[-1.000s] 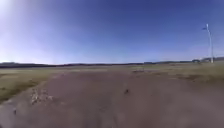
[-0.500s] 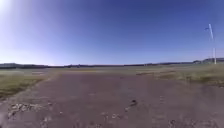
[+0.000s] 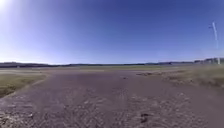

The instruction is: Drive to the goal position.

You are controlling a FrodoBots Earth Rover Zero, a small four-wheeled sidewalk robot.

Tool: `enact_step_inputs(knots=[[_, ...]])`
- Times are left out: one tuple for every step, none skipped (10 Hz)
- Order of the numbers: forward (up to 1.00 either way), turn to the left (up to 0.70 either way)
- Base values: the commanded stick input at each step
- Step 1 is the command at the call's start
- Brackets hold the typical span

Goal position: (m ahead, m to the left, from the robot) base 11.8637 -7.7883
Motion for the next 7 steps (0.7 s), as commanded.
enact_step_inputs(knots=[[1.0, 0.0], [1.0, 0.0], [1.0, 0.0], [1.0, 0.0], [1.0, 0.0], [1.0, 0.0], [1.0, 0.0]])
